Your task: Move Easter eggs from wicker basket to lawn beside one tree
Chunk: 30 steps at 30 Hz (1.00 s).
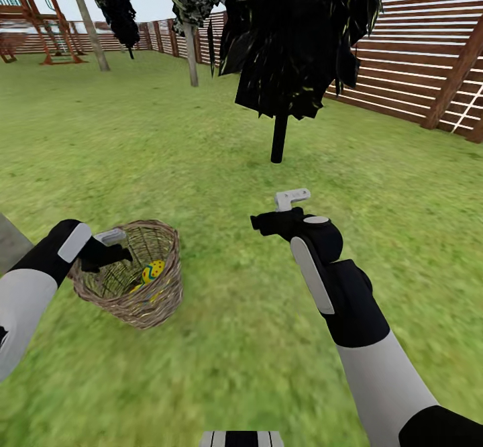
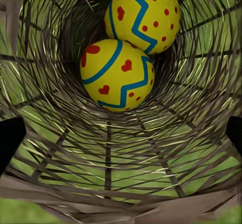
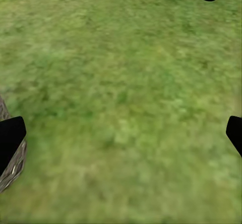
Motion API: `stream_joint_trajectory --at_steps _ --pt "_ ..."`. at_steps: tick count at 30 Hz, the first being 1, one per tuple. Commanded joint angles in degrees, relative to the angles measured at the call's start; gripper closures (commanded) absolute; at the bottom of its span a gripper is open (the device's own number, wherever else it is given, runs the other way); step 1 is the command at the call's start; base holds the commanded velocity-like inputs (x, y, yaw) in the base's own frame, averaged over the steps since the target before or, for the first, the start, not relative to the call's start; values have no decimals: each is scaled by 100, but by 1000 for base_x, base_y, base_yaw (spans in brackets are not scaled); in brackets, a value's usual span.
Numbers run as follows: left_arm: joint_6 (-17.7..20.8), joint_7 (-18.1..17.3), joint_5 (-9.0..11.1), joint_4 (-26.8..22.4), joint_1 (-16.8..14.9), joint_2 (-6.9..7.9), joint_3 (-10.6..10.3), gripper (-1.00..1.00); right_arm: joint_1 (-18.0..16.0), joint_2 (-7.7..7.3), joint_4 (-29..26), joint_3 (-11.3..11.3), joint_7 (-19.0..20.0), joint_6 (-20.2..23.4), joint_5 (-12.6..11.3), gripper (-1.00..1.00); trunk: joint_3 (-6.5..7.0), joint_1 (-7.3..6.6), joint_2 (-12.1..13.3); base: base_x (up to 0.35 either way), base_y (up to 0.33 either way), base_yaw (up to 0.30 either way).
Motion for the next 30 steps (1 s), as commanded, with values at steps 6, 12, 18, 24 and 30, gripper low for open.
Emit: stream_joint_trajectory --at_steps 6,12,18,24,30 --pt "9 44 54 -32 -56 11 -38 -100 -2 -4 -3 0 -58 17 -56 -100 -5 -1 -2 4 3 0" --pt "9 44 53 -22 -66 -8 -28 -100 -2 -5 2 -5 -61 17 -55 -100 -5 -1 -2 56 39 0" --pt "9 48 52 -7 -68 -23 -26 -100 -2 -5 9 -6 -65 17 -55 -100 -5 -1 -2 39 20 0" --pt "9 49 52 -1 -65 -36 -40 -100 -2 -12 16 -9 -66 17 -51 -100 -5 -1 -2 128 67 0" --pt "9 52 52 7 -61 -39 -48 -100 -2 -14 42 -133 -60 17 -54 -100 -5 -1 -2 75 13 0"
